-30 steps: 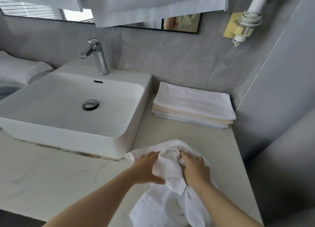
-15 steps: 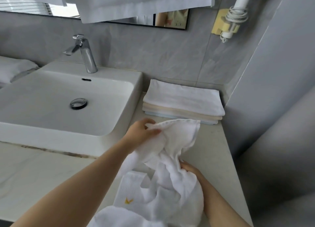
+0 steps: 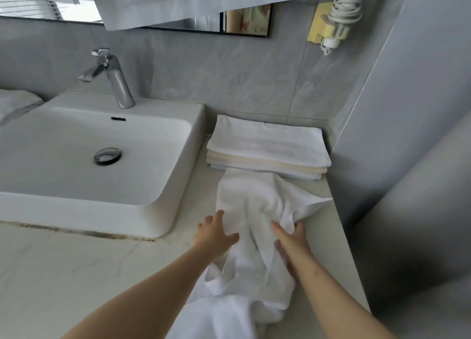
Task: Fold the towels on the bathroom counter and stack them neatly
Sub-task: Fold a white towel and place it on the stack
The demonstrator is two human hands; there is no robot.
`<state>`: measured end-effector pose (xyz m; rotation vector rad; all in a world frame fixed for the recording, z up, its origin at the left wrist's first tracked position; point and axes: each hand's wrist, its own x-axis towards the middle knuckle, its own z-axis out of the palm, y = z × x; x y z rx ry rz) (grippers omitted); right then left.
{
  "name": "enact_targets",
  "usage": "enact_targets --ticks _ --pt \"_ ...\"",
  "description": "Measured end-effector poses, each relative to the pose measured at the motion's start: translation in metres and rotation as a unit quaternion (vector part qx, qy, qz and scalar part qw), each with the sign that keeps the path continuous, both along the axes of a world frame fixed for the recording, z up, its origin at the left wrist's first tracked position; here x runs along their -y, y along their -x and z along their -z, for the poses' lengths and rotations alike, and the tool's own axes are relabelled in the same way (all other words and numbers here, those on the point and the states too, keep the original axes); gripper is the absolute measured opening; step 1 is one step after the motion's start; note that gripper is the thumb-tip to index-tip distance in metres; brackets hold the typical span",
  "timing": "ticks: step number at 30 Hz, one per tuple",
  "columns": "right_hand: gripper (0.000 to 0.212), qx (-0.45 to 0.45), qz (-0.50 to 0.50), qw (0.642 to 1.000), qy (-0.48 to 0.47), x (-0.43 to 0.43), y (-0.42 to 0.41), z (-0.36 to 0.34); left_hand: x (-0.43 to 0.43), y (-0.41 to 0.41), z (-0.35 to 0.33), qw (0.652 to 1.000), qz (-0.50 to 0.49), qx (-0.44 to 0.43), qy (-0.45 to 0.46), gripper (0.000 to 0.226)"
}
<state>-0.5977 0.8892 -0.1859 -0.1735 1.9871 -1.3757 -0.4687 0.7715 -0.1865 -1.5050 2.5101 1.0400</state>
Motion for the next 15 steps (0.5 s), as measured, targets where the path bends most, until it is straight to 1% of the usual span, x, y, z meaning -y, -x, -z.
enact_targets --ticks 2,3,4,5,7,9,10,11,12,13,14,15 --pt "0.082 0.000 -0.053 0.999 0.000 0.003 -0.007 -0.001 -0.006 0.007 0.003 0.996 -0.048 -0.056 -0.052 0.077" --pt "0.085 -0.003 -0.080 0.997 0.001 0.003 -0.010 -0.002 -0.007 0.011 0.003 0.987 -0.093 -0.096 -0.092 0.077" --pt "0.089 -0.003 -0.101 0.995 0.001 0.002 -0.013 -0.002 -0.006 0.015 0.003 0.970 -0.149 -0.141 -0.133 0.077" --pt "0.091 -0.005 -0.115 0.993 0.000 0.002 -0.014 -0.002 -0.005 0.018 0.003 0.944 -0.209 -0.187 -0.175 0.077" --pt "0.088 0.005 -0.144 0.990 0.012 0.001 -0.015 -0.004 -0.003 0.024 0.001 0.875 -0.313 -0.265 -0.259 0.080" --pt "0.065 0.016 -0.176 0.984 0.033 0.002 -0.015 -0.007 0.000 0.028 -0.002 0.800 -0.384 -0.315 -0.336 0.080" --pt "0.053 0.014 -0.189 0.981 0.033 0.003 -0.015 -0.007 0.002 0.029 -0.004 0.770 -0.396 -0.330 -0.376 0.075" --pt "0.045 0.004 -0.199 0.979 0.036 0.003 -0.014 -0.006 0.004 0.029 -0.005 0.755 -0.390 -0.333 -0.408 0.068" --pt "0.042 -0.007 -0.201 0.979 0.039 0.003 -0.013 -0.005 0.006 0.030 -0.008 0.755 -0.374 -0.330 -0.427 0.060" --pt "0.042 -0.021 -0.202 0.978 0.047 0.003 -0.013 -0.005 0.006 0.031 -0.012 0.765 -0.349 -0.327 -0.431 0.051" --pt "0.043 -0.034 -0.199 0.978 0.052 0.003 -0.012 -0.003 0.008 0.032 -0.015 0.780 -0.324 -0.327 -0.424 0.048" --pt "0.044 -0.046 -0.194 0.978 0.060 0.004 -0.011 -0.005 0.009 0.033 -0.019 0.794 -0.299 -0.331 -0.412 0.049"
